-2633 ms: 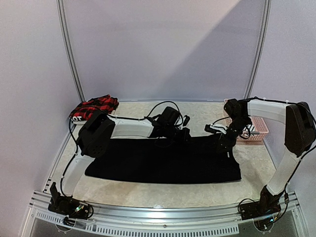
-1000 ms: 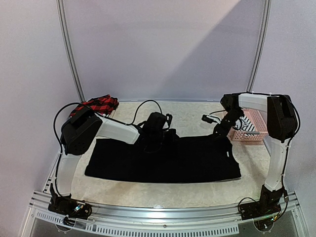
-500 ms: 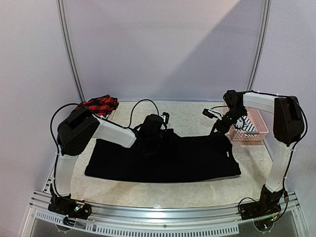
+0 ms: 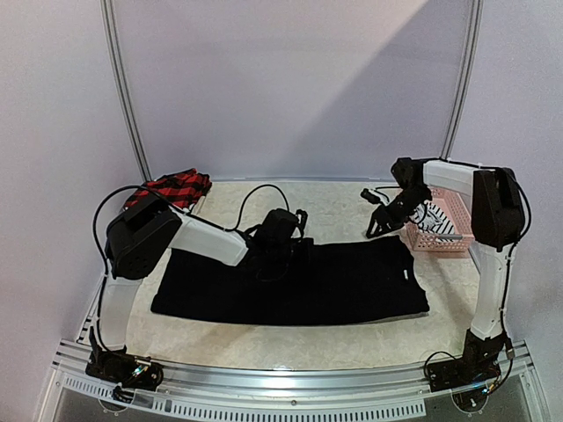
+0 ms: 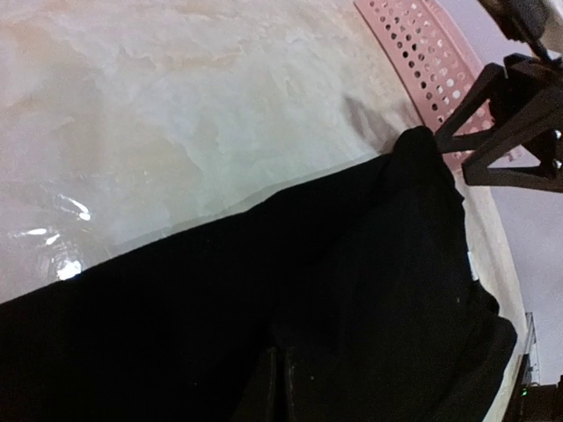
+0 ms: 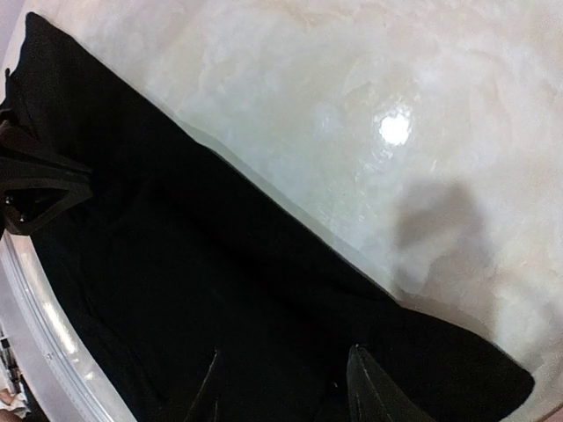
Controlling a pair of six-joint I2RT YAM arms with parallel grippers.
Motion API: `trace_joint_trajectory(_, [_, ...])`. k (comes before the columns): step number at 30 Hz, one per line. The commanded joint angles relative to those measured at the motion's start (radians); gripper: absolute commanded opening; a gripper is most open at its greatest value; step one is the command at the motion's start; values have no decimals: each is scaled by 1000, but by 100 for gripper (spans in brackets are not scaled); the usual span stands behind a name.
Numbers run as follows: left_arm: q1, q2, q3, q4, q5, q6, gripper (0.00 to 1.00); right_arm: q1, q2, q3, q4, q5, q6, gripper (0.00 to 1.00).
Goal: Fold and stack the mixed laundry pile
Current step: Adjust the rectangle-folded T-shirt at the center of the board.
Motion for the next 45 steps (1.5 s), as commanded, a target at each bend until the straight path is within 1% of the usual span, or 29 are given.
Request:
trace_joint_trajectory(1, [-20,6,-8,-89,-54,-21,12,-6,90,38,-79,-5,53,47])
trace_joint_trajectory(2, [-20,-3,-14,-99,-89,-29,15,-5,97,37,-80,-8,52,47])
trace_joint_trajectory(4, [-20,-29,-43,-109,-154,-29,16,-5,99,27,-69,-8,50,47])
trace_joint_trajectory(6, [-20,-71,-65,-131,-227,-16,20,-6,86,4,-48,1,49,47])
trace_joint_trajectory(10, [-19,-174,-100,-167,-362,61,30,-4,6,-59,-4,36,39,46])
trace_joint_trajectory(14, [-23,-315,-161,-204,-473,153,37,-4,-104,-164,29,70,10,47])
trace_joint_trajectory(16, [-24,-372,-177,-269,-467,195,40,-4,-159,-217,33,83,-11,47])
trace_joint_trajectory(19, [-34,-412,-131,-527,-397,261,43,-2,-251,-301,31,106,-69,47])
trace_joint_trajectory(22, [-78,-449,-123,-754,-392,300,43,8,-329,-389,21,135,-153,47])
trace_joint_trajectory(27, [-164,-526,-193,-1021,-354,310,43,48,-469,-544,14,219,-291,46])
trace_joint_trajectory(30, [-212,-572,-215,-1157,-339,310,44,68,-554,-627,16,272,-355,42])
trace_joint_trajectory(32, [-228,-589,-204,-1266,-337,336,44,75,-605,-666,14,284,-387,40])
trace_joint_trajectory(35, [-237,-594,-184,-1439,-361,411,43,81,-662,-690,1,278,-387,40])
trace_joint_trajectory(37, [-238,-576,-165,-1513,-382,466,43,81,-683,-693,-5,265,-379,40])
trace_joint_trajectory(39, [-236,-549,-142,-1547,-380,525,43,82,-704,-698,-7,255,-370,40])
trace_joint_trajectory(42, [-213,-483,-121,-1554,-345,561,43,88,-721,-700,-18,251,-365,40])
trace_joint_trajectory(45, [-213,-405,-101,-1545,-391,594,42,93,-735,-710,-35,258,-368,41])
